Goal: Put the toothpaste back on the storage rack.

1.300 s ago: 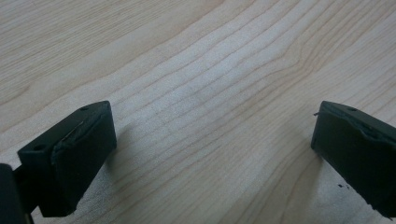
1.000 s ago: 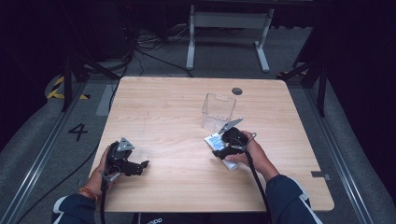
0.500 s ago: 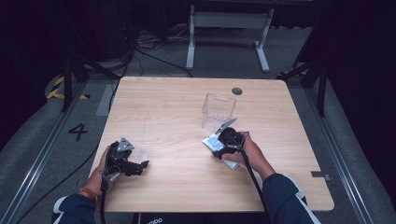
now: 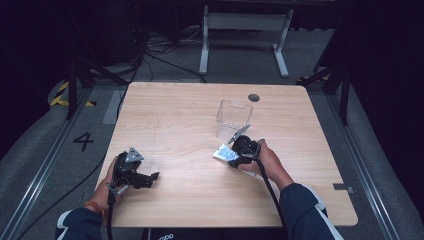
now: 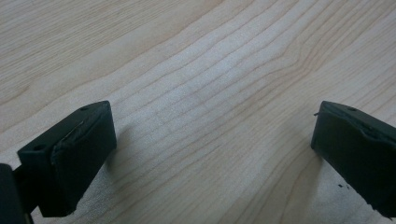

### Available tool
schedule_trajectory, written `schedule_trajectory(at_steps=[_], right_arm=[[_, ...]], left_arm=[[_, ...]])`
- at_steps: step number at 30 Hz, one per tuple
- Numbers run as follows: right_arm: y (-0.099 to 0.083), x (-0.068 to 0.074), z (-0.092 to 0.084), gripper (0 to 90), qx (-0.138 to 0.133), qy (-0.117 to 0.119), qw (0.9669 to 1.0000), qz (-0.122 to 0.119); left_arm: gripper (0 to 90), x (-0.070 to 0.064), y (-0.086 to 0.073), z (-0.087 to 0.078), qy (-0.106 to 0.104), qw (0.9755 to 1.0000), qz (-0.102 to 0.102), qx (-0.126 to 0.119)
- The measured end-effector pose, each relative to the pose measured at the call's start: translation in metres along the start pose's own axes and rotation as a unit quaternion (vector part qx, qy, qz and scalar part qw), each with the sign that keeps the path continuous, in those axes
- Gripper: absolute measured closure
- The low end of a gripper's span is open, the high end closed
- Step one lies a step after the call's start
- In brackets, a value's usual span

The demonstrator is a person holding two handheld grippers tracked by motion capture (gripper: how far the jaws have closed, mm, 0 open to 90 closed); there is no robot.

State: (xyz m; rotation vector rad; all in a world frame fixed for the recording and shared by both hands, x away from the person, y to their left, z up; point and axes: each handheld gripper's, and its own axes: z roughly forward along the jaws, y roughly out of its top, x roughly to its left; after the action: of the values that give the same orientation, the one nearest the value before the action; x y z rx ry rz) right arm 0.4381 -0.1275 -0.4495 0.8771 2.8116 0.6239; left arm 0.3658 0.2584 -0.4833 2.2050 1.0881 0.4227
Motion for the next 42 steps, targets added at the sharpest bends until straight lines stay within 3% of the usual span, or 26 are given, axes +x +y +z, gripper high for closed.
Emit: schedule_trajectory(at_steps=[7,13,16,25,28,30,42], right_arm=[[-0.003,-0.001,-0.005,62.7,-0.015,0.006,0.9998,-0.007],[-0.009,-0.001,-0.009,65.2,-0.044,0.036,0.9983,0.007],[-0.011,0.0,-0.013,66.0,-0.058,0.026,0.9979,0.007],[-0.015,-0.002,-0.031,67.2,-0.117,0.027,0.9926,0.012],[-0.016,-0.003,-0.035,67.3,-0.126,0.028,0.9916,0.012],[-0.016,-0.004,-0.042,67.4,-0.144,0.025,0.9891,0.012],[-0.011,-0.005,-0.072,67.7,-0.197,0.018,0.9802,0.001]], left_arm=[[0.3,0.0,0.0,0.0,-0.001,1.0,0.001,0.001],[0.3,0.0,0.0,0.0,-0.001,1.0,0.001,0.001],[0.3,0.0,0.0,0.0,-0.003,1.0,-0.001,0.002],[0.3,0.0,0.0,0.0,-0.002,1.0,0.0,0.001],[0.3,0.0,0.0,0.0,-0.002,1.0,0.001,0.001],[0.3,0.0,0.0,0.0,-0.001,1.0,0.001,0.001],[0.3,0.0,0.0,0.0,-0.003,1.0,-0.001,0.002]])
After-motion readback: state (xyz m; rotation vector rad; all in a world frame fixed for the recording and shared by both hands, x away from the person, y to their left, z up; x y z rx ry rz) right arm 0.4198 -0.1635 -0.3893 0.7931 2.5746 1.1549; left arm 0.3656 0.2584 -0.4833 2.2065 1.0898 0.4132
